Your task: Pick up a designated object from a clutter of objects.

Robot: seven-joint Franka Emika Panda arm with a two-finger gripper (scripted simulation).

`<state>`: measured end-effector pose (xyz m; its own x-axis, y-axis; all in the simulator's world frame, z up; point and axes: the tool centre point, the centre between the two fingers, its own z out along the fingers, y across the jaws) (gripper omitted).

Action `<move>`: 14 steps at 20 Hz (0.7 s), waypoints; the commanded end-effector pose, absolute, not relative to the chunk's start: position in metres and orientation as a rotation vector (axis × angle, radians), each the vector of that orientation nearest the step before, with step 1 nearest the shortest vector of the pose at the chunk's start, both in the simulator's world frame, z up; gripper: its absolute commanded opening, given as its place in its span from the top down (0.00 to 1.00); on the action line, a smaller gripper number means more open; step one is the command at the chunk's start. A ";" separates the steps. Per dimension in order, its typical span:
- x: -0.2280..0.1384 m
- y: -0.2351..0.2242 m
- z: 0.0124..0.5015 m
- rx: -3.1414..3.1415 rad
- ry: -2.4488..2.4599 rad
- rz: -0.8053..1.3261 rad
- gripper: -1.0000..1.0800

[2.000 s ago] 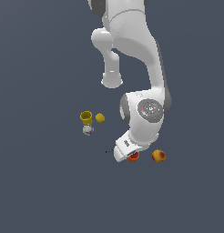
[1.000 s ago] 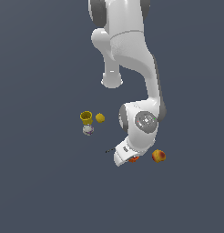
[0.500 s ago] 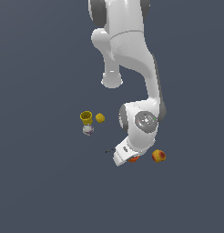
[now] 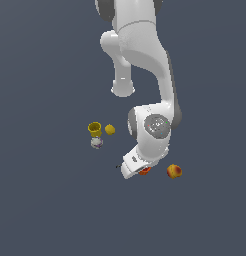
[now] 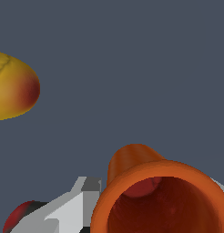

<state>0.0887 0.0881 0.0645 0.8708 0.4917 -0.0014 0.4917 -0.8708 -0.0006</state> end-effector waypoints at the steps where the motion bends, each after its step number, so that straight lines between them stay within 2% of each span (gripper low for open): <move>1: 0.087 0.081 0.079 -3.039 -0.798 -0.001 1.00; 14: 0.064 0.020 0.205 -3.038 -0.799 0.000 1.00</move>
<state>0.0670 0.0286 0.1872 0.8708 0.4917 -0.0006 0.4917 -0.8708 -0.0004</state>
